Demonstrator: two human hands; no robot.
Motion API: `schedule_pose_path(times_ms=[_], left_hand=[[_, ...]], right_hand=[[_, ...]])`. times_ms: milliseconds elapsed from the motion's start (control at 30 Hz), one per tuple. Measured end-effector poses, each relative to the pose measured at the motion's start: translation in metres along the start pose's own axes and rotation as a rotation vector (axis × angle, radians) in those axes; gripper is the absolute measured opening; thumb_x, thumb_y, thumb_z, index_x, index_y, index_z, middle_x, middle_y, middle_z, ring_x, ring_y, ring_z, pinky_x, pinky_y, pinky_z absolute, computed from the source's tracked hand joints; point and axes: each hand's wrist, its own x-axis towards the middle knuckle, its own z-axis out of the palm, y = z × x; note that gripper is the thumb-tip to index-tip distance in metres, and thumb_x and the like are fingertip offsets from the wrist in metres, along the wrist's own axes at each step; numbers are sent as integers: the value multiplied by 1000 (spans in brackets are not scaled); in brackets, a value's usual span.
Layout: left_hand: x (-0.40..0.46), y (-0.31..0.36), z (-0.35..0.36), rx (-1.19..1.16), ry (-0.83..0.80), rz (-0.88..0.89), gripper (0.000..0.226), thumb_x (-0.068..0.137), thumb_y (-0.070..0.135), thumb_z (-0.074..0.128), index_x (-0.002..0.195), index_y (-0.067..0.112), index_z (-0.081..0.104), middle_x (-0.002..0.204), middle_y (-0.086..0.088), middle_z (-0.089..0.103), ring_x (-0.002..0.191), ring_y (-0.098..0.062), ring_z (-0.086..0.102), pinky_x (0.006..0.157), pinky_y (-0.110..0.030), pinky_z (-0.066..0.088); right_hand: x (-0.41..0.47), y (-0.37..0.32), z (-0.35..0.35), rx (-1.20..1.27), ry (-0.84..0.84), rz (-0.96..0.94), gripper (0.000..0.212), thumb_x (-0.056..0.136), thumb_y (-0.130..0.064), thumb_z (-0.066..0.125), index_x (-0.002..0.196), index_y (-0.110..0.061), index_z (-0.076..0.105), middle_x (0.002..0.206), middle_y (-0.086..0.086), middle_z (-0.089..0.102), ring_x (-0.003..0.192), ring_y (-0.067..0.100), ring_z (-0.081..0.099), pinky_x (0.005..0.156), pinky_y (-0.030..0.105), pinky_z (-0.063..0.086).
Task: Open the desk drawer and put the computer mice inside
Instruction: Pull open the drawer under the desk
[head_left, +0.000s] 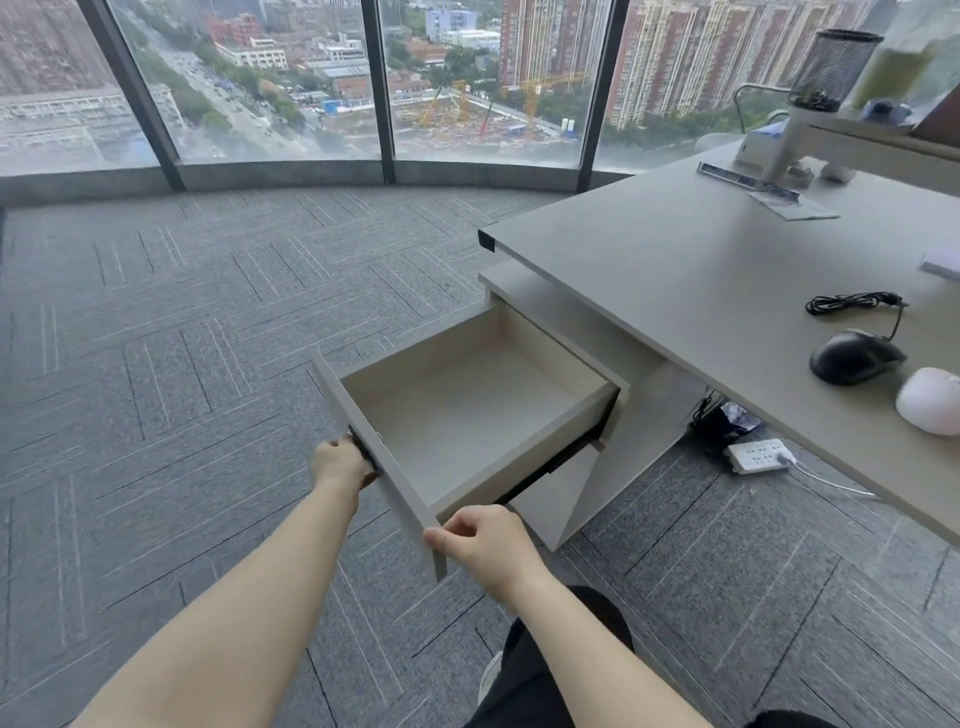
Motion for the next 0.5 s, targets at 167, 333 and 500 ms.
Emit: schedule_pose_path(times_ms=[167, 333, 500], left_hand=[[-20, 2, -21, 7, -13, -4, 34, 97, 25, 47, 120, 2, 56, 113, -15, 65, 96, -29, 65, 69, -45, 59], [-72, 37, -19, 467, 179, 395, 40, 91, 25, 37, 123, 6, 52, 126, -18, 57, 112, -37, 55, 96, -51, 47], [-159, 86, 64, 502, -98, 884, 30, 97, 20, 42, 122, 10, 56, 123, -9, 57, 117, -24, 52, 98, -31, 39]], right_hand=[[-11, -7, 15, -14, 1, -19, 38, 83, -51, 66, 76, -14, 70, 64, -9, 60, 60, 7, 49, 61, 28, 41], [-22, -23, -18, 19, 134, -43, 41, 93, -44, 52, 71, -12, 65, 62, 3, 62, 62, 19, 57, 66, 44, 50], [-37, -39, -126, 66, 552, -152, 19, 94, -22, 54, 88, -19, 72, 72, 1, 72, 68, 16, 67, 64, 33, 55]])
